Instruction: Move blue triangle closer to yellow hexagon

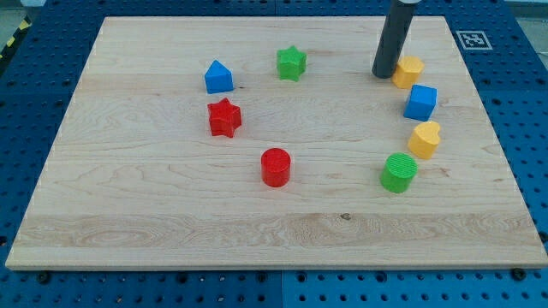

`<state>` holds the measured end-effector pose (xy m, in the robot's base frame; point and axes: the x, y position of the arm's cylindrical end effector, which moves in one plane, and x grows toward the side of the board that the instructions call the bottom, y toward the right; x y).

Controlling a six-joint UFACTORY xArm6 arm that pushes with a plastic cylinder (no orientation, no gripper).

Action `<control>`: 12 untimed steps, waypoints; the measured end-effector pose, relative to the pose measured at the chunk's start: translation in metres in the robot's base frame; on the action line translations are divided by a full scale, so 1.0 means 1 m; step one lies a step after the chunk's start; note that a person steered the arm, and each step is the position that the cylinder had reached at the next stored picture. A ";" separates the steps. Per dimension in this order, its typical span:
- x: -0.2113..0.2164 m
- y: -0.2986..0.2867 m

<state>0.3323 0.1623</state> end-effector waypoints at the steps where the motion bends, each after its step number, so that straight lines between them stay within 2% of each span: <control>1: 0.000 0.000; 6: 0.068 -0.127; 8: 0.068 -0.213; 12: 0.038 -0.253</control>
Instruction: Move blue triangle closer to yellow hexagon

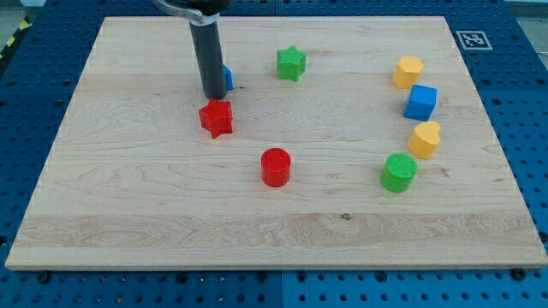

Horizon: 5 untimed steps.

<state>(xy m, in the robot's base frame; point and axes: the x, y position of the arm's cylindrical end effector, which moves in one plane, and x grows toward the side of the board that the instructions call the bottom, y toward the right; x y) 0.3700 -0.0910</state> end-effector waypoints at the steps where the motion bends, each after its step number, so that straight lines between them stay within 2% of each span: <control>1: -0.014 -0.002; 5: -0.074 -0.022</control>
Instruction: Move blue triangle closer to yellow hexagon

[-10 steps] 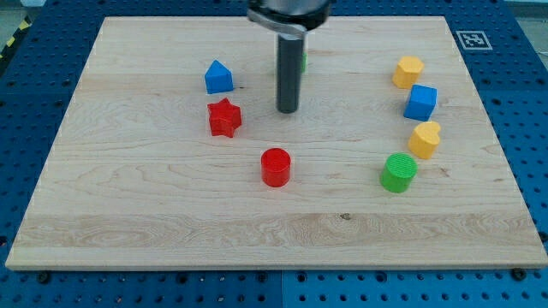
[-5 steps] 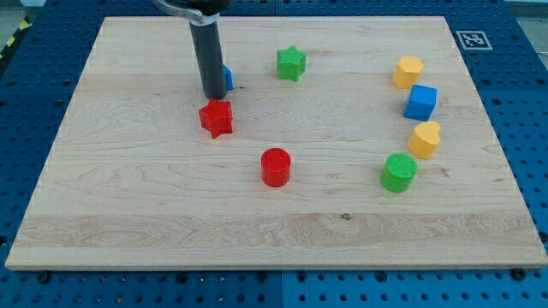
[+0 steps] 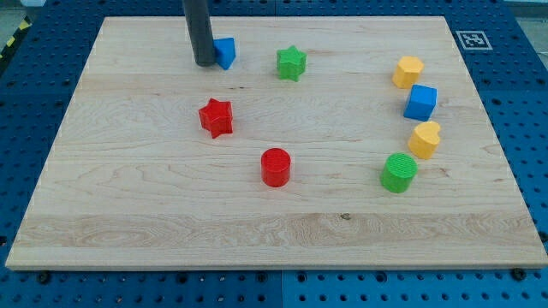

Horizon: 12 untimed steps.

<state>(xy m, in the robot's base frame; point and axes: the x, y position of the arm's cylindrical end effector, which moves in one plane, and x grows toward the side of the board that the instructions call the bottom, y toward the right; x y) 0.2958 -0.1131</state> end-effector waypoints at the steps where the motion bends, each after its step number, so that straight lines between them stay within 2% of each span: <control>1: -0.006 0.000; 4: -0.002 0.028; 7: -0.013 0.106; 10: -0.045 0.103; 12: -0.047 0.103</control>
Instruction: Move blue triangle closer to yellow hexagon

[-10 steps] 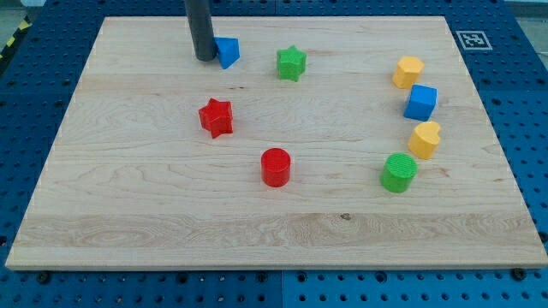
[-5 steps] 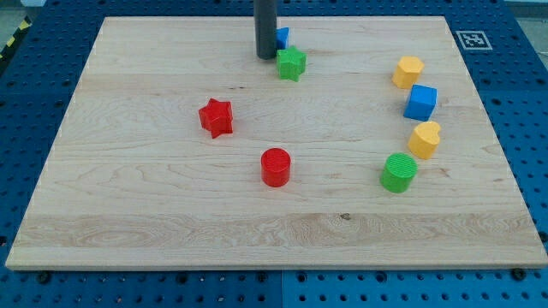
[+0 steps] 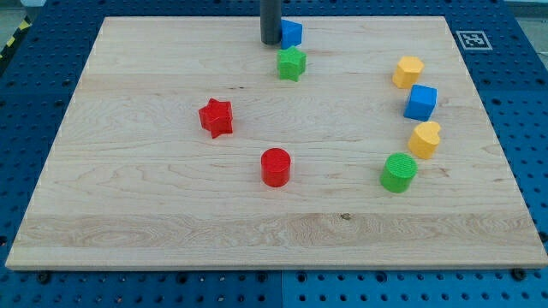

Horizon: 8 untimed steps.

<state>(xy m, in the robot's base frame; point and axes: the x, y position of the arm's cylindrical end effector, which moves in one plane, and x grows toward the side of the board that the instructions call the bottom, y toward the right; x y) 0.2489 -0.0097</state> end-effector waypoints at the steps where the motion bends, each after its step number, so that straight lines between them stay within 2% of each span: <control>1: -0.010 0.000; 3: -0.011 0.011; 5: -0.009 0.066; 7: 0.026 0.082; 8: 0.025 0.097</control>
<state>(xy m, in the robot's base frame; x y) 0.2738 0.0870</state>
